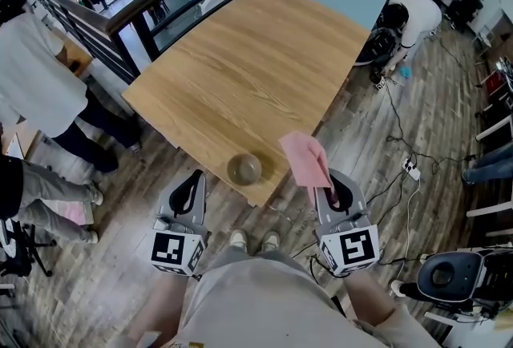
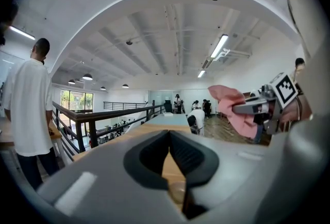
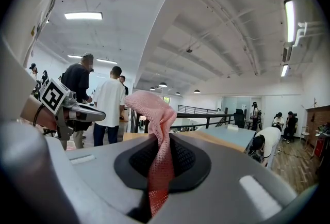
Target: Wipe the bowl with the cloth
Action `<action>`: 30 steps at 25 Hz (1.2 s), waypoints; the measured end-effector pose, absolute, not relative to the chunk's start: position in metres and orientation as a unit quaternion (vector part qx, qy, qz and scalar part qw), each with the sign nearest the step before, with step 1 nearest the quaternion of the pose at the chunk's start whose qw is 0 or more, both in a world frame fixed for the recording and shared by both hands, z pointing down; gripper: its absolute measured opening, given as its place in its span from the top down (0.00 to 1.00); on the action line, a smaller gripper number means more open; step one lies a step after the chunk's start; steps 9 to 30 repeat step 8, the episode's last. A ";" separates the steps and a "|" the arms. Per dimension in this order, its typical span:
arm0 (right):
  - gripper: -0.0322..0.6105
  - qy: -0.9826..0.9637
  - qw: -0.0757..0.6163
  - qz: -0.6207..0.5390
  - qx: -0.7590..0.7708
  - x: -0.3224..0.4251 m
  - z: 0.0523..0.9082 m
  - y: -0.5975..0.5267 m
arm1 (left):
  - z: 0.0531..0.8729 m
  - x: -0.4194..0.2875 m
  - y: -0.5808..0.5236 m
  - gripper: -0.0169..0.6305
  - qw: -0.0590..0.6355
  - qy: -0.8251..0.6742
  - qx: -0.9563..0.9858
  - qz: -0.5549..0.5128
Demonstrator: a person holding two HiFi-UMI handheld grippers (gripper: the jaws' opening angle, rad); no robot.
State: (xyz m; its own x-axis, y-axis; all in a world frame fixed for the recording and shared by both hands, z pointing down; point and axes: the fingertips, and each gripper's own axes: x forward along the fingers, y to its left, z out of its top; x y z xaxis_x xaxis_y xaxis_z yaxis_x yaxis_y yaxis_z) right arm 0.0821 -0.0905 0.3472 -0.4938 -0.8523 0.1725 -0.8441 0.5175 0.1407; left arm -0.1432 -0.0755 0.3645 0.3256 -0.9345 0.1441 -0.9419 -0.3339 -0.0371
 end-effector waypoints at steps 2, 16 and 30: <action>0.93 -0.865 0.111 -0.018 0.489 0.080 0.348 -0.088 | 0.366 -0.144 -0.073 0.97 0.030 -0.577 0.813 0.072; 0.93 -0.866 0.111 -0.018 0.487 0.079 0.349 -0.085 | 0.369 -0.139 -0.067 0.97 0.032 -0.574 0.814 0.079; 0.93 -0.866 0.111 -0.018 0.487 0.079 0.349 -0.085 | 0.369 -0.139 -0.067 0.97 0.032 -0.574 0.814 0.079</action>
